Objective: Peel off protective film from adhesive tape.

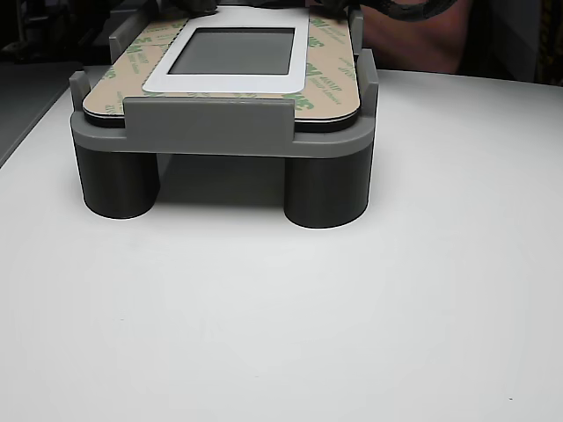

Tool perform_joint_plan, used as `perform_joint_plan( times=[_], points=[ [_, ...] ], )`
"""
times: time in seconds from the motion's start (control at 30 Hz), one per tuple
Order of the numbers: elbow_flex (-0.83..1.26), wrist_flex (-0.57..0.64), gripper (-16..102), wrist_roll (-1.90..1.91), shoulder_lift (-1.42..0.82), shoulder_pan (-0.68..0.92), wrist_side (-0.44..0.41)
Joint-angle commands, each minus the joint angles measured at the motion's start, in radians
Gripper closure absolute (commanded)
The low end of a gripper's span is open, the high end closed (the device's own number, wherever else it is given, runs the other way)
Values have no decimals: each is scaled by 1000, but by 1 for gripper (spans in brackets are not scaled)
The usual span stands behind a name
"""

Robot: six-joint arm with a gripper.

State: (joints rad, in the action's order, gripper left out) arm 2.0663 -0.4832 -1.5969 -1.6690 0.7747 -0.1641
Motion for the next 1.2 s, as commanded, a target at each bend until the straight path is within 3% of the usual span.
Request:
perform_joint_plan(
  times=[0.0, 1.17],
  points=[
    [-31, 5, 96, 2, -17, -3, 2],
    [-32, -6, 96, 8, -18, -2, -2]
  ],
)
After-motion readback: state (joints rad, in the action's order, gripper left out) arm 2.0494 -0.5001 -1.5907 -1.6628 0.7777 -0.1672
